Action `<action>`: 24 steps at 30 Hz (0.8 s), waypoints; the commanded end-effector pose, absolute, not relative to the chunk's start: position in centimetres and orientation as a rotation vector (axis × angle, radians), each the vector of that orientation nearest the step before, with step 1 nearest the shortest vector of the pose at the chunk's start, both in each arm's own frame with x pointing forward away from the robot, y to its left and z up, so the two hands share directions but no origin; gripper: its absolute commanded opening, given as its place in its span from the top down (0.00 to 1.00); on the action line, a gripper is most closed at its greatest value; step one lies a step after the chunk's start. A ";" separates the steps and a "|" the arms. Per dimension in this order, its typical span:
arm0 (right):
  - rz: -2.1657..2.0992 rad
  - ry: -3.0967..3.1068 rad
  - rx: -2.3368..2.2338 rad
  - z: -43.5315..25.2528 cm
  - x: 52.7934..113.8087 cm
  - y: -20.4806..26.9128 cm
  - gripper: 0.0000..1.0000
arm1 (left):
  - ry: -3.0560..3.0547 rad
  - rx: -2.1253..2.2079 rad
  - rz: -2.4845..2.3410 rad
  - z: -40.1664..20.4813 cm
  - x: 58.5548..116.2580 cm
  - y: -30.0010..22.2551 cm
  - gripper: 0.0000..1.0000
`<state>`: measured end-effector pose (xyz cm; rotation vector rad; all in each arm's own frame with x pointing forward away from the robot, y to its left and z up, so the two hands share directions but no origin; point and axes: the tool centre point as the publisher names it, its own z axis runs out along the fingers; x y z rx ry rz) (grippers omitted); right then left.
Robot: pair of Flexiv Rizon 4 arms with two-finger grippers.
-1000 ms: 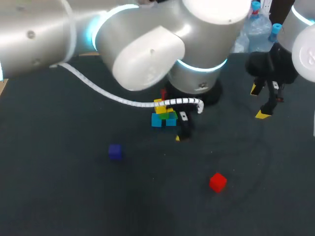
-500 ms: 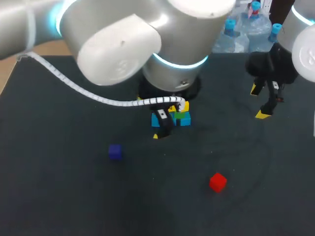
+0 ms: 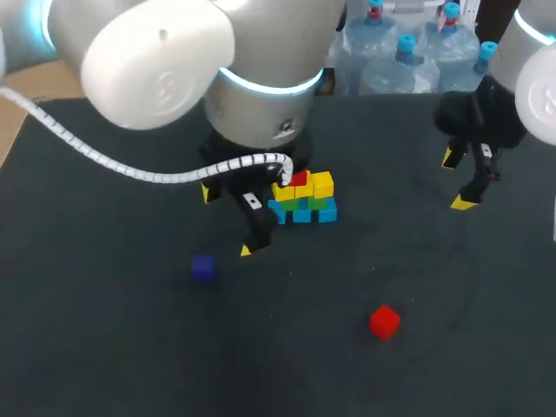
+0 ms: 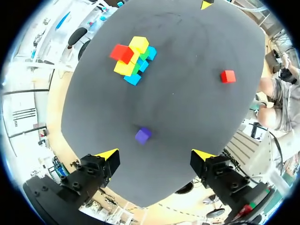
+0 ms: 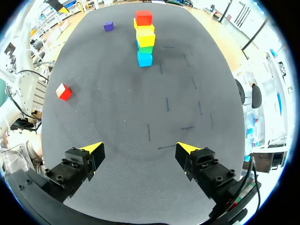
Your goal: Place the blue cubes, place green cubes on the blue cubes, place the yellow cubes on the green cubes, then place the red cubes on the yellow cubes, and place purple cube on the red cubes.
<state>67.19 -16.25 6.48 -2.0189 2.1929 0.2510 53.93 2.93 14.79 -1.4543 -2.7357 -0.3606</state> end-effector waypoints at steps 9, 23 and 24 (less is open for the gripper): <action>0.254 2.191 -2.020 6.4 67.3 -16.3 0.00 | -2.744 -1.466 -0.350 14.8 53.7 3.4 0.00; 0.254 2.191 -2.020 6.4 67.3 -16.3 0.00 | -2.924 -1.038 -0.674 19.1 55.4 16.9 0.00; 0.254 2.191 -2.020 6.4 67.3 -16.3 0.00 | -2.947 -0.991 -0.649 18.8 55.1 18.1 0.00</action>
